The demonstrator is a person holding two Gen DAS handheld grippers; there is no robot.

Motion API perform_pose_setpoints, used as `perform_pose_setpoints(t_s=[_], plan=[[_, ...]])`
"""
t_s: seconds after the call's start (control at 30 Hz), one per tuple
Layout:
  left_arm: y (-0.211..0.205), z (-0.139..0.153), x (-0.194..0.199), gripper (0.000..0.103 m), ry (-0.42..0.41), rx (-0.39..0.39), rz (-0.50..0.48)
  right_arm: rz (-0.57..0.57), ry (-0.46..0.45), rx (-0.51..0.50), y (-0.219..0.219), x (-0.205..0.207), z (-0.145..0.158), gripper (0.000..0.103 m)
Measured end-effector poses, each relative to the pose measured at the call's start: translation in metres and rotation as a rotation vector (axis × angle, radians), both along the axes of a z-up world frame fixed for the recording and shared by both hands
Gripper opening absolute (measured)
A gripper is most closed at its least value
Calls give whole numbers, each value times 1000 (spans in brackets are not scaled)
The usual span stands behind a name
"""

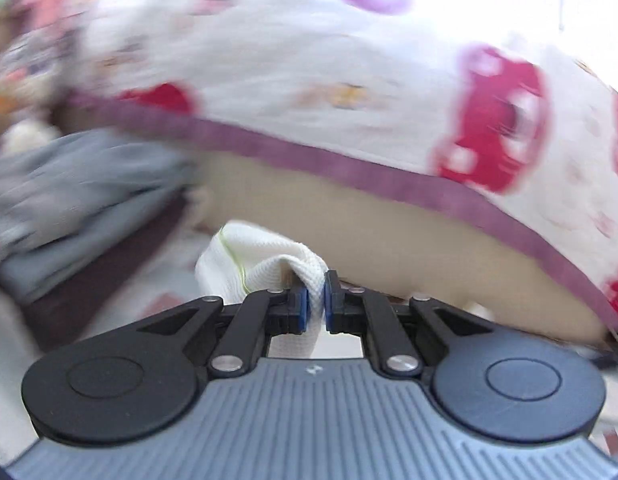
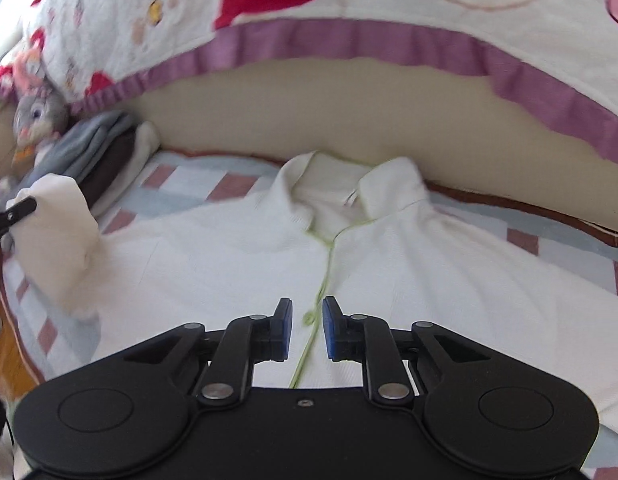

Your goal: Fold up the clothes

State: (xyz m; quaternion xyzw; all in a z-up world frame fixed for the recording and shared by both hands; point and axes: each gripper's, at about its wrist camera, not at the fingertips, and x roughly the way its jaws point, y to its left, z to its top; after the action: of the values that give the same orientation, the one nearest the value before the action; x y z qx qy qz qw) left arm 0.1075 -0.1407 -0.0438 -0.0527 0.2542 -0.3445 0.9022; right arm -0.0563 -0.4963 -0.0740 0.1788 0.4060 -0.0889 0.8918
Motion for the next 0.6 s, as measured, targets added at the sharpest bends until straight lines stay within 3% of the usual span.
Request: perform_pose_setpoints(t_s=[0.1, 0.2, 0.23, 0.27, 0.37, 0.47, 0.6], plan=[[-65, -18, -1, 10, 179, 80, -230, -39, -39, 81, -23, 26, -12, 21], [-122, -65, 3, 41, 365, 206, -436, -59, -51, 164, -43, 58, -29, 22], [-130, -80, 3, 41, 405, 235, -461, -52, -37, 174, -44, 69, -35, 24], [-129, -94, 1, 41, 426, 243, -470, -45, -23, 184, -45, 79, -42, 28], [-97, -112, 8, 41, 454, 171, -465, -13, 32, 232, -45, 94, -55, 35], [-62, -113, 37, 47, 454, 80, -366, -10, 67, 292, -50, 103, -64, 50], [-54, -114, 68, 47, 374, 134, -186, -82, 72, 361, -63, 119, -66, 57]])
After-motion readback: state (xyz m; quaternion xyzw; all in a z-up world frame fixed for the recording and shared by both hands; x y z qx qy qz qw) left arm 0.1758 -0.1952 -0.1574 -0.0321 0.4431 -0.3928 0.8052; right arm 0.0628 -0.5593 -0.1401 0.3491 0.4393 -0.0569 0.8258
